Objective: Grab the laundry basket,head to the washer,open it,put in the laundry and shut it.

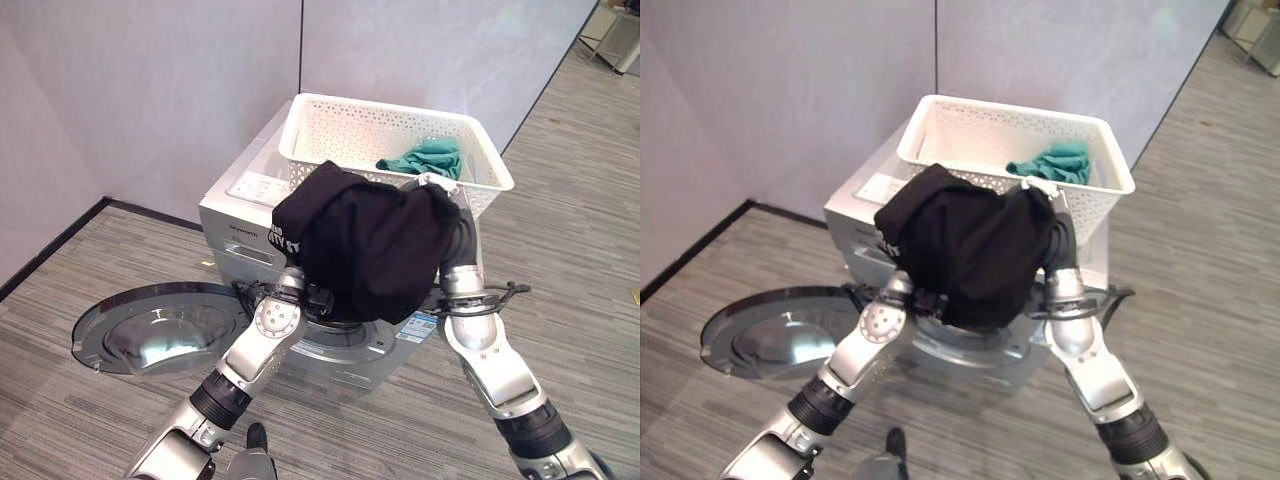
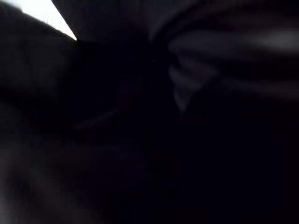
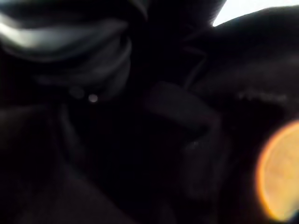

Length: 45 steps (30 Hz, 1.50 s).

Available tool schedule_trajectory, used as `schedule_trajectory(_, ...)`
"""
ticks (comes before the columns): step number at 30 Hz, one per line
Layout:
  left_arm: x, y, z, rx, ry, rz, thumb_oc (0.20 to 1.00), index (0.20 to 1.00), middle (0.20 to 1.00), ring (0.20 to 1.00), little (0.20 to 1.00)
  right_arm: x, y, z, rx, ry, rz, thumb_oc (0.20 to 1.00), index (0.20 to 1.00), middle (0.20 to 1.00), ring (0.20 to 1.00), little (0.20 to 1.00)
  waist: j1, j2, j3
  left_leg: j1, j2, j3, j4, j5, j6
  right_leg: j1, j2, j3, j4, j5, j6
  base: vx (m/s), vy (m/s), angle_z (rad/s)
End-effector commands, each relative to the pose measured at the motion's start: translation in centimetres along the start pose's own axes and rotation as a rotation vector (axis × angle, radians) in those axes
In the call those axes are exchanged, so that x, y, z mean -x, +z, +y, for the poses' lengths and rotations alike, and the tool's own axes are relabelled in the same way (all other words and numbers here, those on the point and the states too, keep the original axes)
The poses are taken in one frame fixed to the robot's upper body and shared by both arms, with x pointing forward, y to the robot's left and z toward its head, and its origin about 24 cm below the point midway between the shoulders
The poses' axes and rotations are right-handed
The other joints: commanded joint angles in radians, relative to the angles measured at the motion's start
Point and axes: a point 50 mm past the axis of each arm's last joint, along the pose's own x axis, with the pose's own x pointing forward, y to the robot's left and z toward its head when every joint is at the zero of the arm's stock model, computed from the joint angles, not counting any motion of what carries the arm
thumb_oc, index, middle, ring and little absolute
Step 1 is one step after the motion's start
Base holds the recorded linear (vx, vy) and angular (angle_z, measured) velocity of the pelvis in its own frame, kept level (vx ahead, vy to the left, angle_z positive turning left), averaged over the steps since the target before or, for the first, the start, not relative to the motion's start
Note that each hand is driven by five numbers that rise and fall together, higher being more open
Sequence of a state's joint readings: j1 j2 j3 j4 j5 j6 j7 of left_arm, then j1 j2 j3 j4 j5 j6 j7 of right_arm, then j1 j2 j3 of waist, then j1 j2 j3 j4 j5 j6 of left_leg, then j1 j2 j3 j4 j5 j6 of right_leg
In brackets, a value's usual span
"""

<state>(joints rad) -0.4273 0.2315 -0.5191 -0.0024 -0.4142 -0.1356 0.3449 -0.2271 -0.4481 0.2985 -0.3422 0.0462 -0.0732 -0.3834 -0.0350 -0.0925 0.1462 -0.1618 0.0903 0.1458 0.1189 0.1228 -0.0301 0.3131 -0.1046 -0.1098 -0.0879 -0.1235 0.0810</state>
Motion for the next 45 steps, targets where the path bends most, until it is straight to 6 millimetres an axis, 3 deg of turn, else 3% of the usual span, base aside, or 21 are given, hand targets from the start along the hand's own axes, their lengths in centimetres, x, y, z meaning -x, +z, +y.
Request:
schedule_trajectory(1, -0.1, 1.2, 0.0, 0.025, -0.016, -0.126, 0.2, 0.2, 0.2, 0.2, 0.2, 0.4, 0.9, -1.5, 0.028, 0.008, -0.101, 1.0, 1.0, 1.0, 1.0, 1.0, -0.001, 0.035, -0.084, -0.004, 0.041, 0.082, -0.111, 0.028, -0.009, -0.042, 0.072, -0.01, 0.111, -0.117, -0.063, 0.0, 0.0, 0.0)
schedule_trajectory(9, 0.4, 1.5, 0.8, 0.021, -0.005, -0.153, 0.2, 0.2, 0.2, 0.2, 0.2, 1.2, 1.2, -2.8, 0.123, -0.017, -0.143, 1.0, 1.0, 1.0, 1.0, 1.0, -0.014, 0.04, -0.094, 0.006, 0.044, 0.091, -0.115, 0.029, -0.009, -0.046, 0.072, -0.002, 0.114, -0.116, -0.06, 0.0, -0.014, -0.03)
schedule_trajectory(16, 0.7, 1.9, 1.5, 0.05, 0.023, -0.177, 0.2, 0.2, 0.2, 0.2, 0.2, 1.4, 1.3, -4.5, 0.227, -0.143, -0.165, 1.0, 1.0, 1.0, 1.0, 1.0, -0.028, 0.051, -0.108, 0.016, 0.047, 0.097, -0.118, 0.029, -0.01, -0.05, 0.076, 0.005, 0.119, -0.116, -0.062, -0.01, -0.01, -0.05)
schedule_trajectory(23, 1.4, 2.7, 3.0, 0.115, 0.1, -0.215, 0.2, 0.2, 0.2, 0.2, 0.2, 2.4, -0.7, -7.9, 0.475, -0.366, -0.074, 1.0, 1.0, 1.0, 1.0, 1.0, -0.034, 0.062, -0.115, 0.018, 0.048, 0.093, -0.114, 0.027, -0.01, -0.05, 0.081, 0.005, 0.126, -0.121, -0.065, 0.0, 0.0, 0.0)
schedule_trajectory(26, 2.1, 3.1, 3.8, 0.152, 0.134, -0.23, 0.2, 0.2, 0.2, 0.2, 0.2, 3.6, -2.8, -10.0, 0.588, -0.485, 0.044, 1.0, 1.0, 1.0, 1.0, 1.0, -0.028, 0.066, -0.114, 0.014, 0.046, 0.083, -0.107, 0.027, -0.009, -0.049, 0.084, 0.001, 0.132, -0.125, -0.068, 0.0, 0.0, 0.0)
schedule_trajectory(27, 2.8, 3.5, 4.3, 0.162, 0.14, -0.248, 0.2, 0.2, 0.2, 0.2, 0.2, 5.2, -4.5, -11.7, 0.677, -0.554, 0.147, 1.0, 1.0, 1.0, 1.0, 1.0, -0.019, 0.068, -0.11, 0.01, 0.045, 0.073, -0.102, 0.027, -0.009, -0.047, 0.086, -0.007, 0.136, -0.129, -0.071, -0.02, -0.021, 0.03)
schedule_trajectory(29, 3.2, 3.7, 4.6, 0.168, 0.139, -0.25, 0.2, 0.2, 0.2, 0.2, 0.2, 6.1, -5.3, -12.5, 0.724, -0.586, 0.203, 1.0, 1.0, 1.0, 1.0, 1.0, -0.015, 0.068, -0.111, 0.007, 0.044, 0.068, -0.098, 0.027, -0.01, -0.046, 0.087, -0.011, 0.137, -0.131, -0.072, -0.02, -0.027, 0.07)
schedule_trajectory(30, 3.9, 3.4, 5.2, 0.181, 0.154, -0.229, 0.2, 0.2, 0.2, 0.2, 0.2, 8.5, -7.3, -14.1, 0.804, -0.648, 0.349, 1.0, 1.0, 1.0, 1.0, 1.0, -0.002, 0.066, -0.103, 0.001, 0.039, 0.058, -0.091, 0.028, -0.01, -0.041, 0.088, -0.022, 0.138, -0.136, -0.073, -0.02, -0.032, 0.1)
schedule_trajectory(32, 4.0, 3.4, 5.3, 0.182, 0.152, -0.227, 0.2, 0.2, 0.2, 0.2, 0.2, 8.6, -7.4, -14.1, 0.803, -0.648, 0.35, 1.0, 1.0, 1.0, 1.0, 1.0, -0.003, 0.067, -0.106, -0.001, 0.04, 0.056, -0.091, 0.029, -0.011, -0.042, 0.09, -0.023, 0.137, -0.135, -0.074, -0.02, -0.021, 0.11)
schedule_trajectory(34, 5.2, 2.6, 6.1, 0.187, 0.168, -0.182, 0.2, 0.2, 0.2, 0.2, 0.2, 13.4, -10.3, -15.7, 0.846, -0.729, 0.603, 1.0, 1.0, 1.0, 1.0, 1.0, 0.02, 0.062, -0.095, -0.01, 0.029, 0.038, -0.082, 0.027, -0.011, -0.034, 0.092, -0.045, 0.135, -0.143, -0.076, -0.03, -0.033, 0.12)
schedule_trajectory(35, 6.1, 2.3, 6.7, 0.18, 0.176, -0.153, 0.2, 0.2, 0.2, 0.2, 0.2, 16.9, -12.1, -16.1, 0.88, -0.745, 0.782, 1.0, 1.0, 1.0, 1.0, 1.0, 0.035, 0.06, -0.086, -0.018, 0.025, 0.026, -0.079, 0.03, -0.011, -0.03, 0.094, -0.059, 0.135, -0.146, -0.078, -0.03, -0.029, 0.15)
schedule_trajectory(36, 6.5, 2.1, 7.0, 0.179, 0.175, -0.139, 0.2, 0.2, 0.2, 0.2, 0.2, 18.7, -12.9, -16.1, 0.882, -0.747, 0.878, 1.0, 1.0, 1.0, 1.0, 1.0, 0.042, 0.059, -0.082, -0.022, 0.023, 0.019, -0.077, 0.031, -0.01, -0.03, 0.096, -0.064, 0.135, -0.147, -0.079, -0.04, -0.015, 0.26)
schedule_trajectory(37, 6.5, 2.1, 7.0, 0.179, 0.175, -0.139, 0.2, 0.2, 0.2, 0.2, 0.2, 18.7, -12.9, -16.1, 0.881, -0.747, 0.878, 1.0, 1.0, 1.0, 1.0, 1.0, 0.042, 0.061, -0.083, -0.025, 0.026, 0.018, -0.078, 0.035, -0.009, -0.033, 0.099, -0.064, 0.134, -0.143, -0.079, -0.03, -0.015, 0.47)
schedule_trajectory(39, 7.9, 1.1, 7.5, 0.203, 0.186, -0.074, 0.2, 0.2, 0.2, 0.2, 0.2, 23.3, -14.8, -14.9, 0.813, -0.747, 1.118, 1.0, 1.0, 1.0, 1.0, 1.0, 0.068, 0.056, -0.067, -0.034, 0.019, 0.004, -0.073, 0.033, -0.01, -0.028, 0.102, -0.085, 0.132, -0.15, -0.081, -0.03, -0.029, 0.41)
schedule_trajectory(40, 7.9, 1.1, 7.5, 0.203, 0.186, -0.075, 0.2, 0.2, 0.2, 0.2, 0.2, 23.3, -14.8, -14.9, 0.812, -0.748, 1.118, 1.0, 1.0, 1.0, 1.0, 1.0, 0.067, 0.058, -0.068, -0.037, 0.021, 0.003, -0.074, 0.037, -0.009, -0.031, 0.105, -0.085, 0.13, -0.147, -0.081, -0.02, -0.033, 0.18)
schedule_trajectory(42, 8.7, 0.2, 7.5, 0.209, 0.189, -0.022, 0.2, 0.2, 0.2, 0.2, 0.2, 25.3, -15.8, -13.3, 0.742, -0.714, 1.242, 1.0, 1.0, 1.0, 1.0, 1.0, 0.084, 0.059, -0.054, -0.048, 0.019, -0.004, -0.068, 0.04, -0.008, -0.033, 0.11, -0.098, 0.133, -0.15, -0.084, -0.03, -0.024, 0.17)
schedule_trajectory(45, 9.3, -1.2, 7.2, 0.214, 0.178, 0.058, 0.2, 0.2, 0.2, 0.2, 0.2, 26.7, -16.8, -11.0, 0.62, -0.684, 1.343, 1.0, 1.0, 1.0, 1.0, 1.0, 0.099, 0.063, -0.016, -0.068, 0.015, -0.01, -0.052, 0.041, -0.008, -0.052, 0.115, -0.122, 0.164, -0.17, -0.093, -0.06, -0.029, 0.28)
